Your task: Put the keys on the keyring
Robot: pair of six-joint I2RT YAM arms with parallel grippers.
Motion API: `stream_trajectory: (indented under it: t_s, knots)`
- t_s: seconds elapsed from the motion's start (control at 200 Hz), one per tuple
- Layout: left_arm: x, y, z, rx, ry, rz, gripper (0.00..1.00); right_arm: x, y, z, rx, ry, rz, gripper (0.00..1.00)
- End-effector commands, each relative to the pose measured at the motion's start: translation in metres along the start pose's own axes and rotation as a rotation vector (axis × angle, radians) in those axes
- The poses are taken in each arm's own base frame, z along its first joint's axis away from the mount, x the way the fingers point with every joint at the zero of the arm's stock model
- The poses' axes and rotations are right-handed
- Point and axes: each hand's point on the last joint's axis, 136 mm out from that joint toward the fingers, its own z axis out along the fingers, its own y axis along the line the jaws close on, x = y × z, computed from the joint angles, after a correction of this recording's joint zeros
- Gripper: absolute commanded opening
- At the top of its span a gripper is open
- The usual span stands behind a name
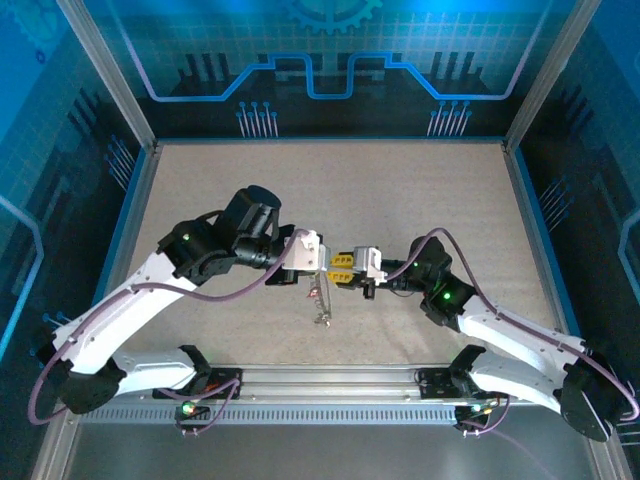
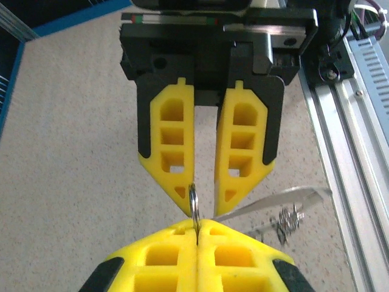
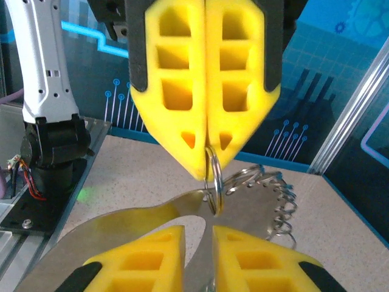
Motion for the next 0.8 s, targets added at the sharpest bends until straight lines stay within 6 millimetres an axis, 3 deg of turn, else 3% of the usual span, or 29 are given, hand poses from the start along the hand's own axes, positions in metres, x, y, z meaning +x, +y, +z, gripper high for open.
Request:
stream_trajectory:
  t_s: [0.0,0.175,0.615,0.795]
  knots:
    - [0.004,-0.003,-0.004,0.033,0.06,0.006,0.0,-0.012,-0.006,0.002,0.006,-0.019,-0.012,0.2]
    - [0.016,-0.003,0.001,0.065,0.155,-0.031,0.0,-0.011,-0.006,0.003,-0.004,-0.017,0.003,0.19]
    - [-0.005,-0.005,0.001,0.101,0.071,-0.063,0.0,-0.009,-0.003,0.011,-0.036,-0.035,0.045,0.16]
    - [0.002,-0.008,0.004,0.129,0.111,-0.077,0.0,-0.015,-0.004,0.008,-0.019,-0.051,0.026,0.19]
